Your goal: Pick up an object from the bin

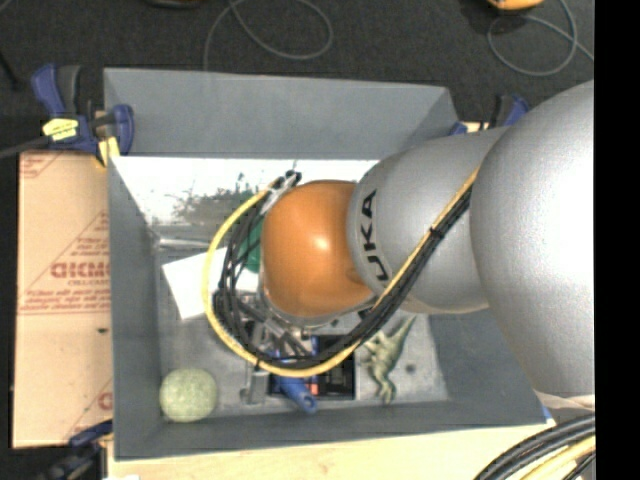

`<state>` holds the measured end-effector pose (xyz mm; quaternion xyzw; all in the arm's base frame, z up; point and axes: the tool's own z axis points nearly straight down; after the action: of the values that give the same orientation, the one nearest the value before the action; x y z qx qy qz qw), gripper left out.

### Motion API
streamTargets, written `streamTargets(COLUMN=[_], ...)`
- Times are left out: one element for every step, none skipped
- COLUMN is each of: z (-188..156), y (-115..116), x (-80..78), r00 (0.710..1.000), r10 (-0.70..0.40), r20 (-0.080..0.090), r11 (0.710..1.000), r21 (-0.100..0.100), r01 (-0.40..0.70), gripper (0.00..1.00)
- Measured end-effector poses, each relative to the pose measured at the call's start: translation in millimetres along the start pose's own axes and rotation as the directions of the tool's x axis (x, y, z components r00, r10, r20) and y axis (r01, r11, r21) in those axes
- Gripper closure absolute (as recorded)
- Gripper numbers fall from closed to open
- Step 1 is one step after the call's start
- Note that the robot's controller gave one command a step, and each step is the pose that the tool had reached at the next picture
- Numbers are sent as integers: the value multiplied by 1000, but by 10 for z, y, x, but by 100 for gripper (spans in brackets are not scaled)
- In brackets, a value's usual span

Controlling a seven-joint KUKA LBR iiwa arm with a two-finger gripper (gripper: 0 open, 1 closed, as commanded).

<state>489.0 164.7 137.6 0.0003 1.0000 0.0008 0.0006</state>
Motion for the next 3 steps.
streamTargets(z=[519,738,684], y=[-755,-1162,-906], x=[-317,-312,-251], r00=[998,999,985], r10=[56,45,174], r20=[12,3,2], r11=[998,999,985], r21=[-3,1,1], r01=[-56,-45,-174], gripper=[0,0,0])
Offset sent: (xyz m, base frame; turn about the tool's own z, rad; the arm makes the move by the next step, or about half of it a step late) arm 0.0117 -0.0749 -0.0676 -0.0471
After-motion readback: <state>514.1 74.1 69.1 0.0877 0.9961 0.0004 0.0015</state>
